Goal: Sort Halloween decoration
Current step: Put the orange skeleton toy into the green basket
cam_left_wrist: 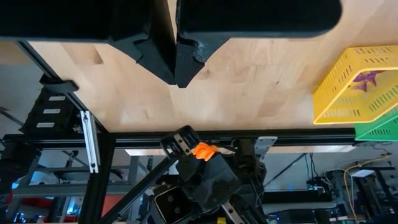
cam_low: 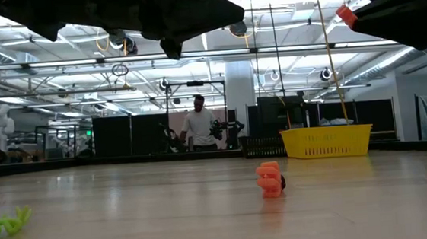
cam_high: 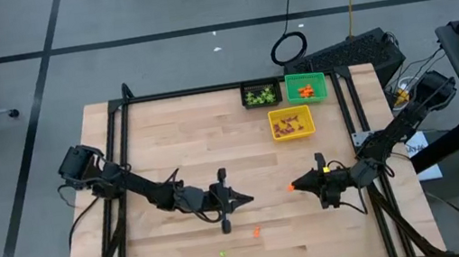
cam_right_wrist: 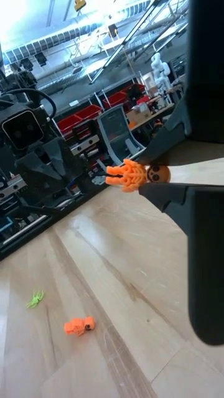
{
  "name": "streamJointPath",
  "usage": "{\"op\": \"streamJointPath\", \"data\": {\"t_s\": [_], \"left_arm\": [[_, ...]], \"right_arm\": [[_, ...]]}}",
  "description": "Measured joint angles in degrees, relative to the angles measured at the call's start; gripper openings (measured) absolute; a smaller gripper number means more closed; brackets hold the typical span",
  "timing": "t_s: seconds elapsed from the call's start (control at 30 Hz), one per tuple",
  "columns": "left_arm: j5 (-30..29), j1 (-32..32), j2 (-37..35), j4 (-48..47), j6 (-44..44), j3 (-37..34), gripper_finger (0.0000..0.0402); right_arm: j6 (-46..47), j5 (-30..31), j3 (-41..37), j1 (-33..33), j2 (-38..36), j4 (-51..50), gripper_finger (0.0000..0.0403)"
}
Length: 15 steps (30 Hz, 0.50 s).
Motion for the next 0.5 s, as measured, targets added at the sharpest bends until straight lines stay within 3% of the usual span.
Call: {"op": "streamJointPath", "data": {"t_s": [0.5], "left_arm": [[0.0,0.0,0.0,0.0,0.0,0.0,0.0005]], "right_arm": [[7.4,0.0,0.0,0.0,0.0,0.0,0.0013]]}}
